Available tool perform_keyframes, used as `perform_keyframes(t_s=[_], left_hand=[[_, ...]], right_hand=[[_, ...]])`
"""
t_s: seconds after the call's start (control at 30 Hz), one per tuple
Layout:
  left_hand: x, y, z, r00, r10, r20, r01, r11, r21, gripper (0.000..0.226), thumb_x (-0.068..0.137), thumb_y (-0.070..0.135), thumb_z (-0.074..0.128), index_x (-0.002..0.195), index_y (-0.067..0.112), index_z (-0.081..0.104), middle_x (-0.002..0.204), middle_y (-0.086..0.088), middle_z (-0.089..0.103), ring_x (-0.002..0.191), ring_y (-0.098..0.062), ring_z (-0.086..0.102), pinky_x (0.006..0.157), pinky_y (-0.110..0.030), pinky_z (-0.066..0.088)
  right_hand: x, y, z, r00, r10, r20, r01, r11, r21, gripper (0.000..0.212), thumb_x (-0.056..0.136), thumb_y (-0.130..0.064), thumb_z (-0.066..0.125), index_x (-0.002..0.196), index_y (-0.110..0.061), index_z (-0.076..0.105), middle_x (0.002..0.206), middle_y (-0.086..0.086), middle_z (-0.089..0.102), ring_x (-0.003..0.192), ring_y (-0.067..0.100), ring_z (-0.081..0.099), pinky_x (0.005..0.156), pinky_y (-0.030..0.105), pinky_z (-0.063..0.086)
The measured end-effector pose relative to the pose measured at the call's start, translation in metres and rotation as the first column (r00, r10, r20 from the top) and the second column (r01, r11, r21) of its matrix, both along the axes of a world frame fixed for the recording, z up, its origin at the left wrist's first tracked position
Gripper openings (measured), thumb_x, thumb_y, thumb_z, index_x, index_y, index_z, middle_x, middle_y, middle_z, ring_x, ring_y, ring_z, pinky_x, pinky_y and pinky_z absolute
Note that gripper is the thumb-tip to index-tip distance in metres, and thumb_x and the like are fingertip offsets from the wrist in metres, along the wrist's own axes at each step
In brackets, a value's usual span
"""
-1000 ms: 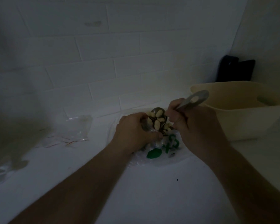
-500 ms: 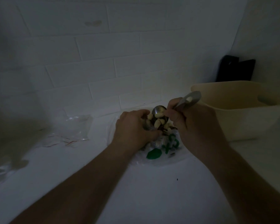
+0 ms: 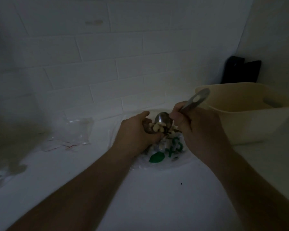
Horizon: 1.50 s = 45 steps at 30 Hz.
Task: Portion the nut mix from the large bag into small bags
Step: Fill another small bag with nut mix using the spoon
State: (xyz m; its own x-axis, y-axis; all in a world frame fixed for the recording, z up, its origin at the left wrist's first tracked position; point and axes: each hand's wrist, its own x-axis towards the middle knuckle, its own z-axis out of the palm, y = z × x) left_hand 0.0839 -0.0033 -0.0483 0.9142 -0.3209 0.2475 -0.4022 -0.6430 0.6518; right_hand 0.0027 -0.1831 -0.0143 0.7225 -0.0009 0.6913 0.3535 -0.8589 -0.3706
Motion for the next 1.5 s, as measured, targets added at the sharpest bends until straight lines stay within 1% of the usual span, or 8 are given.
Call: perform_keyframes(t_s=[0.1,0.27,0.6,0.9,1.0,1.2,1.4,1.5], left_hand=[[-0.002,0.005,0.005,1.000,0.002,0.007,-0.002,1.000,-0.022,0.099,0.071,0.058,0.089,0.155,0.030,0.046,0.135,0.013,0.068,0.106,0.005,0.063,0.087,0.001,0.036],[-0.006,0.013,0.010,0.989,-0.082,0.120,0.105,0.974,-0.199,0.071,0.073,0.050,0.090,0.132,0.043,0.052,0.121,0.020,0.070,0.100,0.011,0.065,0.084,-0.009,0.053],[0.006,0.013,0.009,0.977,-0.159,0.146,0.215,0.763,-0.610,0.013,0.094,0.017,0.077,0.088,0.017,0.064,0.121,-0.003,0.074,0.122,-0.011,0.067,0.105,-0.052,0.054],[0.013,0.028,0.018,0.962,-0.064,0.264,0.165,0.910,-0.381,0.008,0.096,0.036,0.073,0.091,0.040,0.077,0.137,0.014,0.057,0.129,-0.007,0.055,0.100,-0.030,0.047],[0.011,0.027,0.019,0.957,-0.028,0.287,0.131,0.928,-0.348,0.013,0.094,0.029,0.076,0.086,0.039,0.072,0.115,0.012,0.059,0.105,0.002,0.056,0.085,-0.015,0.040],[0.011,0.024,0.011,0.978,-0.045,0.203,0.124,0.910,-0.395,0.019,0.096,0.029,0.074,0.084,0.023,0.061,0.076,-0.004,0.067,0.062,-0.028,0.057,0.056,-0.034,0.047],[0.012,0.028,0.010,0.984,-0.028,0.175,0.097,0.911,-0.400,0.005,0.097,0.035,0.072,0.100,0.033,0.075,0.097,0.011,0.072,0.087,-0.010,0.068,0.080,-0.026,0.055],[0.015,0.031,0.011,0.988,-0.020,0.152,0.080,0.913,-0.401,0.020,0.105,0.034,0.059,0.099,0.030,0.078,0.087,0.013,0.069,0.080,-0.006,0.066,0.077,-0.028,0.053]], right_hand=[[0.007,-0.007,-0.009,0.993,-0.032,-0.117,0.041,0.997,0.071,0.028,0.103,-0.049,0.041,0.092,-0.031,0.060,0.072,-0.014,0.064,0.069,-0.001,0.062,0.064,0.009,0.041],[0.016,-0.018,-0.020,0.989,0.044,-0.141,-0.005,0.965,0.263,0.012,0.104,-0.034,0.055,0.098,-0.029,0.064,0.084,-0.006,0.073,0.078,0.012,0.072,0.074,0.047,0.061],[0.013,-0.017,-0.019,0.978,0.008,-0.206,0.041,0.972,0.231,0.016,0.107,-0.034,0.049,0.098,-0.030,0.062,0.085,-0.008,0.073,0.076,0.009,0.071,0.074,0.043,0.060],[0.008,-0.014,-0.014,0.987,0.010,-0.161,0.013,0.991,0.137,0.024,0.109,-0.027,0.041,0.100,-0.020,0.062,0.085,0.004,0.070,0.075,0.021,0.068,0.073,0.045,0.056],[0.009,-0.014,-0.019,0.985,0.035,-0.167,-0.022,0.997,0.079,0.029,0.104,-0.033,0.035,0.102,-0.020,0.061,0.087,0.004,0.067,0.082,0.023,0.067,0.073,0.045,0.055],[0.013,-0.018,-0.024,0.995,-0.051,-0.085,0.042,0.994,-0.105,0.023,0.101,-0.018,0.039,0.106,-0.019,0.062,0.095,0.006,0.065,0.082,0.025,0.060,0.076,0.048,0.054],[0.011,-0.019,-0.019,0.996,-0.081,-0.032,0.074,0.979,-0.187,0.016,0.095,0.002,0.057,0.101,-0.011,0.063,0.092,0.008,0.063,0.078,0.030,0.060,0.066,0.046,0.054],[0.011,-0.017,-0.019,0.994,-0.013,-0.107,0.002,0.994,-0.109,0.017,0.105,-0.023,0.038,0.099,-0.024,0.054,0.083,-0.006,0.055,0.074,0.017,0.055,0.066,0.037,0.045]])
